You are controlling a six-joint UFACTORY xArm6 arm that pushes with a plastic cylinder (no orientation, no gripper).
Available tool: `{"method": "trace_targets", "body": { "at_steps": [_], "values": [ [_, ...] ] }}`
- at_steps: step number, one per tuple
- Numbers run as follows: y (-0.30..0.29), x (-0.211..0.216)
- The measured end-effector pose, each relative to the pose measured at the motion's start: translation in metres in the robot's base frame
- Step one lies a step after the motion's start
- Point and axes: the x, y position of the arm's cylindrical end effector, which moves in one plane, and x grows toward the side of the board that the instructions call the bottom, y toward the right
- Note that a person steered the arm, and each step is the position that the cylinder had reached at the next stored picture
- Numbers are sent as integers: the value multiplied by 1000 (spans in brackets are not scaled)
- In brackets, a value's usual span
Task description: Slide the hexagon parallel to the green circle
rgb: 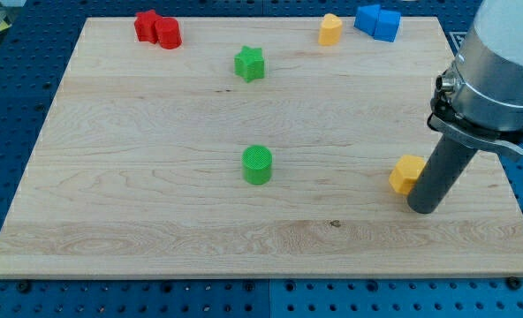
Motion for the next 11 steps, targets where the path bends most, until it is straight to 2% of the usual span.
{"method": "trace_targets", "body": {
  "at_steps": [6,8,9,11],
  "values": [
    [-6,-1],
    [-12,-16],
    [-12,-8],
    [22,70]
  ]
}}
